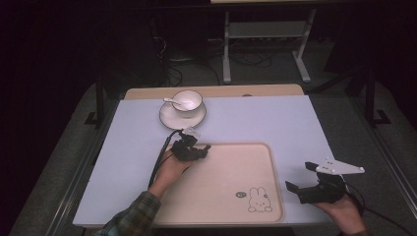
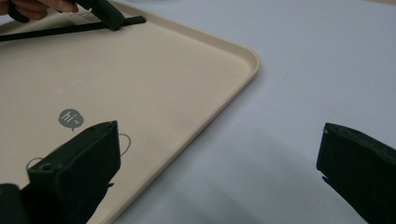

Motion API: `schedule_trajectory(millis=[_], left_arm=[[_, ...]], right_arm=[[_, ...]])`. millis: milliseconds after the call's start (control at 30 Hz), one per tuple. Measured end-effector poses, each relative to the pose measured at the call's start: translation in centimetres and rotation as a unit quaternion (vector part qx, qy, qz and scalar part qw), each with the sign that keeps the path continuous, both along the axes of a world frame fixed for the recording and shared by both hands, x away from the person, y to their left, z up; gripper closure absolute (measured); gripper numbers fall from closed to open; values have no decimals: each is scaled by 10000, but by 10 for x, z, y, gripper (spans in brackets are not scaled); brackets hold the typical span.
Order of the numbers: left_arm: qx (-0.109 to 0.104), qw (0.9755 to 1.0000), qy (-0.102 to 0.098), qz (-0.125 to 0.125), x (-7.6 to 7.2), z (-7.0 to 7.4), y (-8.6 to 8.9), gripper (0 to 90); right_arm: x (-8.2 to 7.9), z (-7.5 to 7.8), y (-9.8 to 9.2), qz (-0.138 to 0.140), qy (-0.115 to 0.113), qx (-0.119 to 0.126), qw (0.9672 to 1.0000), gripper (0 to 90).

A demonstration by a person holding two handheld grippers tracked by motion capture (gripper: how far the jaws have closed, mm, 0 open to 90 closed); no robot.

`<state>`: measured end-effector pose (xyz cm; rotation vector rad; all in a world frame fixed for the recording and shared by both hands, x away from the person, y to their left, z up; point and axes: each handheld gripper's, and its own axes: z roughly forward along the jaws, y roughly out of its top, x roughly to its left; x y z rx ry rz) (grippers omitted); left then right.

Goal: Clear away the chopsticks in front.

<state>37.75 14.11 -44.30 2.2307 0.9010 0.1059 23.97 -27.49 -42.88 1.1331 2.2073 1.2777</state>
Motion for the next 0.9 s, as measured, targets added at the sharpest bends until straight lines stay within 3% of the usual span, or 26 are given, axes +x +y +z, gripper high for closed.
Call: schedule_trajectory(millis=[900], left_arm=[[45,9980,201,600,-29,3,79,896]], right_arm=[[0,-1,1,19,9,-7,10000,0]])
